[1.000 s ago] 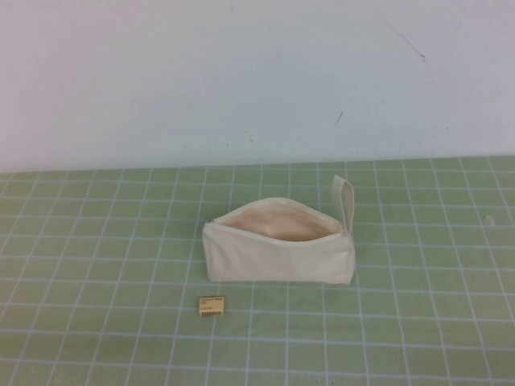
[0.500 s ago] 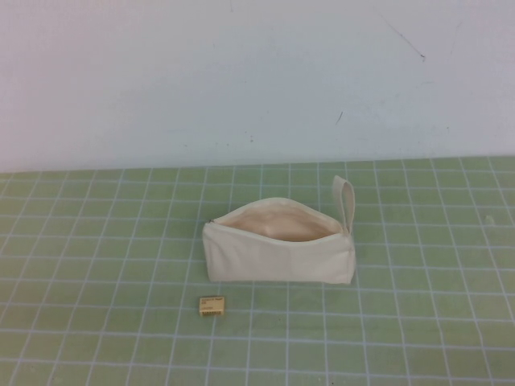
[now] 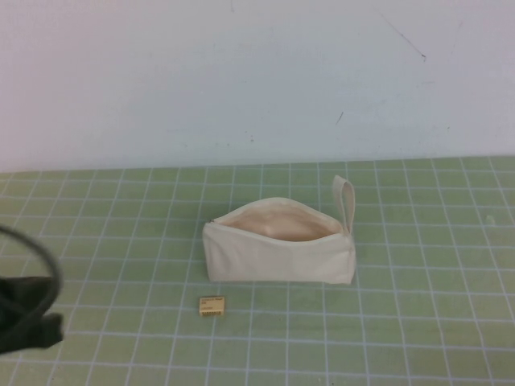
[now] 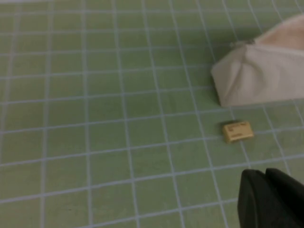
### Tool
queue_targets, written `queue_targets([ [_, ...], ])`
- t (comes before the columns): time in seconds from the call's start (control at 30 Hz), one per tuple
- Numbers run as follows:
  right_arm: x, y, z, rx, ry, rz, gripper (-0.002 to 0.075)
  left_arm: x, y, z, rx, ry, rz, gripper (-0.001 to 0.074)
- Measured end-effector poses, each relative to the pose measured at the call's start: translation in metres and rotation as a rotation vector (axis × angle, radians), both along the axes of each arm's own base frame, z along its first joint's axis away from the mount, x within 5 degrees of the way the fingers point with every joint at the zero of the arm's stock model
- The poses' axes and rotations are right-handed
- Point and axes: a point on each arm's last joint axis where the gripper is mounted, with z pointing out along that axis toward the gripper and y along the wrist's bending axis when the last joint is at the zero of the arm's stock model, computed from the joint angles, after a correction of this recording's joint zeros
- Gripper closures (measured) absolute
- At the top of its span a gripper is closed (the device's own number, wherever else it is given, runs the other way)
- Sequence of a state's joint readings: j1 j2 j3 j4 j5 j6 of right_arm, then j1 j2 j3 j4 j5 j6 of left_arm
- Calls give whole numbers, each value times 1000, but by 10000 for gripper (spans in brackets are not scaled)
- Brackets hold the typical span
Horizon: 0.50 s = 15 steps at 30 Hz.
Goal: Put eraser into pencil case
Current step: Pick up the eraser from the table
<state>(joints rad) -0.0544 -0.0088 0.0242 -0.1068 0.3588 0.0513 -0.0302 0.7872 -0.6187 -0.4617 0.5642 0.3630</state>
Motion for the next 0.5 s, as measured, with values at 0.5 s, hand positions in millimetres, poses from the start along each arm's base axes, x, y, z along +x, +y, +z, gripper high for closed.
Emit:
queue_targets([
  [0.5,0,0,0,0,0,0,727,104,-82,-30,115,388,-238,736],
])
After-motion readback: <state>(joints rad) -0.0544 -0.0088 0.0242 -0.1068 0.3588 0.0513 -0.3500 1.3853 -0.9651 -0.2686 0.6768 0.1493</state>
